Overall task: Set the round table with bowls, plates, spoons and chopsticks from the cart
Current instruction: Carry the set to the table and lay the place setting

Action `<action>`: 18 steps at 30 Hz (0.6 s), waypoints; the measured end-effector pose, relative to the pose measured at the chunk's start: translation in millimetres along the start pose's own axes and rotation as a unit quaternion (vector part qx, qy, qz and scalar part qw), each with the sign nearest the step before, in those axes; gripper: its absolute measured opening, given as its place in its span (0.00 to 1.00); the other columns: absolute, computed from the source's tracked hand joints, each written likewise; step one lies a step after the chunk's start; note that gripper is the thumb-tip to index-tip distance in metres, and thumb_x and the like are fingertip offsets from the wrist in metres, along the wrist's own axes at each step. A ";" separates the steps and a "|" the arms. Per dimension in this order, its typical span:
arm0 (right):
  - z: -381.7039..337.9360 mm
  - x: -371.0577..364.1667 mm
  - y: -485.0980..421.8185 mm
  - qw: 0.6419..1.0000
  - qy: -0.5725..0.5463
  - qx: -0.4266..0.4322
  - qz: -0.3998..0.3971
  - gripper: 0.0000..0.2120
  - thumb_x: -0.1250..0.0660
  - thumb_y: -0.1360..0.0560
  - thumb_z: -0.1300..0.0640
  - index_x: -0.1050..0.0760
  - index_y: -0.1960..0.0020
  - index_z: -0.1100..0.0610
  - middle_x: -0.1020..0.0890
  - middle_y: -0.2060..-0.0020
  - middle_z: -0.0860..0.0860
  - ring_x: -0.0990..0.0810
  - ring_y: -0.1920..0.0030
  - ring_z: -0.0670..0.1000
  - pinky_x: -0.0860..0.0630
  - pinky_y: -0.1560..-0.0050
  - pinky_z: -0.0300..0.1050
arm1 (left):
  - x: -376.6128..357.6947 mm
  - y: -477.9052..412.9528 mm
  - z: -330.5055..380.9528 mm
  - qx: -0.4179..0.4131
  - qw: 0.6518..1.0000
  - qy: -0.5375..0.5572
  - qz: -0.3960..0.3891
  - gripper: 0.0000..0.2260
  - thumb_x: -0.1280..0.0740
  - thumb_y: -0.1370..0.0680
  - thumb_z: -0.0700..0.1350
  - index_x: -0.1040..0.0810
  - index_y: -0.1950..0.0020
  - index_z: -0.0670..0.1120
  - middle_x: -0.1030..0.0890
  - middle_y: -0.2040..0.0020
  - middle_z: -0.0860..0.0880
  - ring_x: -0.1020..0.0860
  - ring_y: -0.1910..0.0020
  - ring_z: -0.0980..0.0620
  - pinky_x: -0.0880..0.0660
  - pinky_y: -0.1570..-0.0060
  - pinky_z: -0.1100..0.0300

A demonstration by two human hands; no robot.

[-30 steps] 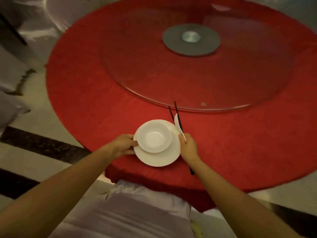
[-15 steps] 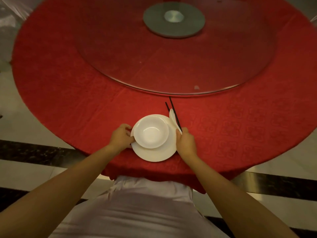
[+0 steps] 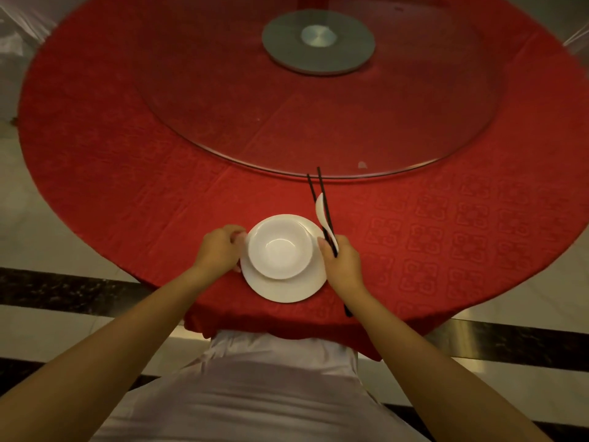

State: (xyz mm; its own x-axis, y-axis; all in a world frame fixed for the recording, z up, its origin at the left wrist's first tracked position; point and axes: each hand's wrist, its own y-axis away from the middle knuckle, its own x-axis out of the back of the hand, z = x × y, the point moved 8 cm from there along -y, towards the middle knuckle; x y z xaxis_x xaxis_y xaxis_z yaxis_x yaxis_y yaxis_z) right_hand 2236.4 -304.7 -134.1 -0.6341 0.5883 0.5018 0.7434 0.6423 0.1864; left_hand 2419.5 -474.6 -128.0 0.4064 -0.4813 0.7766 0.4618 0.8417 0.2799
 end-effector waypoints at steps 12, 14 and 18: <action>-1.9 -9.1 0.2 1.000 0.018 -0.007 -0.020 0.11 0.38 0.22 0.58 0.24 0.46 0.64 0.22 0.58 0.52 0.25 0.58 0.49 0.32 0.60 0.39 | -20.7 11.7 21.8 0.009 0.998 0.059 -0.006 0.17 0.37 0.26 0.35 0.24 0.39 0.42 0.18 0.48 0.41 0.21 0.60 0.46 0.33 0.69 0.73; -0.9 -6.5 1.6 1.000 0.012 -0.003 -0.016 0.10 0.39 0.21 0.57 0.24 0.48 0.64 0.23 0.62 0.48 0.26 0.60 0.49 0.35 0.66 0.37 | -21.3 14.3 23.2 0.014 0.998 0.059 -0.010 0.16 0.37 0.25 0.36 0.25 0.37 0.42 0.18 0.48 0.42 0.19 0.58 0.42 0.32 0.69 0.71; 0.4 4.7 -1.3 0.998 -0.052 -0.036 -0.001 0.10 0.43 0.20 0.57 0.25 0.51 0.60 0.25 0.65 0.48 0.26 0.63 0.50 0.31 0.63 0.41 | 7.1 24.1 35.6 -0.003 0.996 0.028 0.088 0.16 0.40 0.22 0.40 0.27 0.35 0.42 0.21 0.43 0.42 0.22 0.48 0.41 0.26 0.50 0.55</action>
State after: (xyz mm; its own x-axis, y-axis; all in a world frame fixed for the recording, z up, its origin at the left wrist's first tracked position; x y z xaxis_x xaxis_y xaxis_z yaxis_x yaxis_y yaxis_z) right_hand 2232.4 -302.6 -132.3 -0.6517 0.6370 0.4117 0.7529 0.6090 0.2495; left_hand 2405.5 -449.1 -95.6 0.5248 -0.3399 0.7804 0.3840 0.9128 0.1393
